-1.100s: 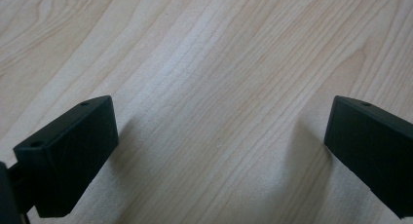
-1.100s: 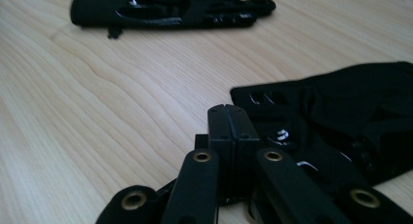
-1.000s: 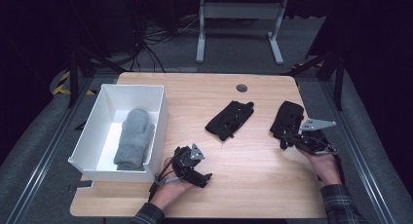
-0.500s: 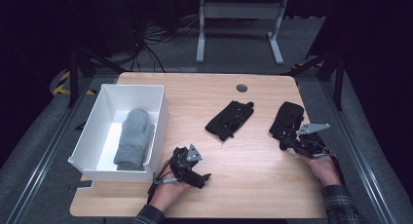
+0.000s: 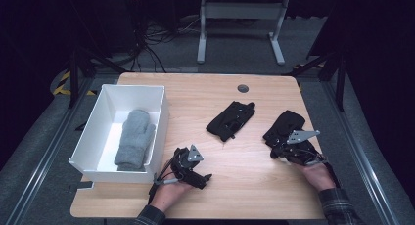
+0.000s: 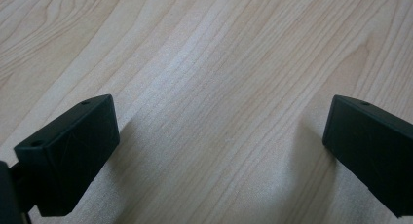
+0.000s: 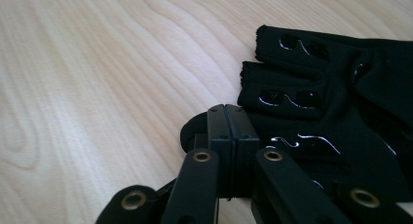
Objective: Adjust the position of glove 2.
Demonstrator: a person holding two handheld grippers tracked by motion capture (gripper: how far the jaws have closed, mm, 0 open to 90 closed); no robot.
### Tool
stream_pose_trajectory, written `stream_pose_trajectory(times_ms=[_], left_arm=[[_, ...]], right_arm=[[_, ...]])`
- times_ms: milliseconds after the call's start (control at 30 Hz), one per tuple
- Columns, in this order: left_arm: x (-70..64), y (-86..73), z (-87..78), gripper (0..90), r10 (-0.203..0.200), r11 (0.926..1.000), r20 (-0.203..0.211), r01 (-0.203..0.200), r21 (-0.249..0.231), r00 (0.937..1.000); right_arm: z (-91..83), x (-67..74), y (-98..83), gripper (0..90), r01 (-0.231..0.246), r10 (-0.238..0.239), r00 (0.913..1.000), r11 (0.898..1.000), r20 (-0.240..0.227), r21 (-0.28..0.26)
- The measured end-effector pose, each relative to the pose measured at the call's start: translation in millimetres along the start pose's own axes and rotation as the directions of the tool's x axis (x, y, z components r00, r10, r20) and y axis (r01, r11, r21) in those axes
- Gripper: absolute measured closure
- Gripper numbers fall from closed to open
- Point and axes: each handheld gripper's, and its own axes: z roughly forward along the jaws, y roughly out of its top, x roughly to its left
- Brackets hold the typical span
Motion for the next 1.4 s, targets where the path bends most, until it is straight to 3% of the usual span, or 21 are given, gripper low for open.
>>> stream_pose_trajectory(times_ms=[167, 467, 600, 700, 867, 1100, 1233, 1400], left_arm=[[0.1, 0.0, 0.0, 0.4, 0.001, 1.0, 0.0, -0.001, 0.0, 1.0], [0.2, 0.1, 0.0, 0.4, 0.001, 1.0, 0.002, -0.001, 0.001, 1.0], [0.2, 0.1, 0.0, 0.3, 0.002, 1.0, 0.002, -0.002, 0.001, 1.0], [0.2, 0.1, 0.0, 0.4, 0.001, 1.0, 0.002, -0.001, 0.001, 1.0], [0.4, 0.1, 0.0, 0.4, 0.003, 1.0, 0.003, -0.003, 0.001, 1.0], [0.6, 0.2, 0.1, 0.4, 0.004, 1.0, 0.006, -0.004, 0.001, 1.0], [0.7, 0.2, 0.1, 0.4, 0.005, 1.0, 0.007, -0.005, 0.001, 1.0], [0.7, 0.2, 0.1, 0.4, 0.006, 1.0, 0.007, -0.006, 0.001, 1.0]], right_arm=[[4.7, 15.4, 6.7, 90.0, 0.041, -0.04, 0.9986, 0.999, -0.035, 0.006], [11.7, 33.4, 15.5, 90.0, 0.07, -0.07, 0.9934, 0.998, -0.091, -0.002], [9.5, 39.4, 20.6, 90.0, 0.079, -0.083, 0.9907, 0.996, -0.108, -0.036], [0.6, 31.6, 24.0, 90.0, 0.07, -0.075, 0.994, 0.995, -0.079, -0.068], [-11.5, -2.5, 25.2, 90.0, 0.019, -0.018, 0.9997, 0.996, 0.015, -0.091], [-17.3, -45.1, 13.9, 90.0, -0.066, 0.075, 0.9914, 0.994, 0.107, -0.088], [-16.5, -56.1, 3.3, 90.0, -0.099, 0.106, 0.9855, 0.993, 0.133, -0.062], [-7.3, -58.2, -6.9, 90.0, -0.107, 0.106, 0.9857, 0.994, 0.131, 0.002]])
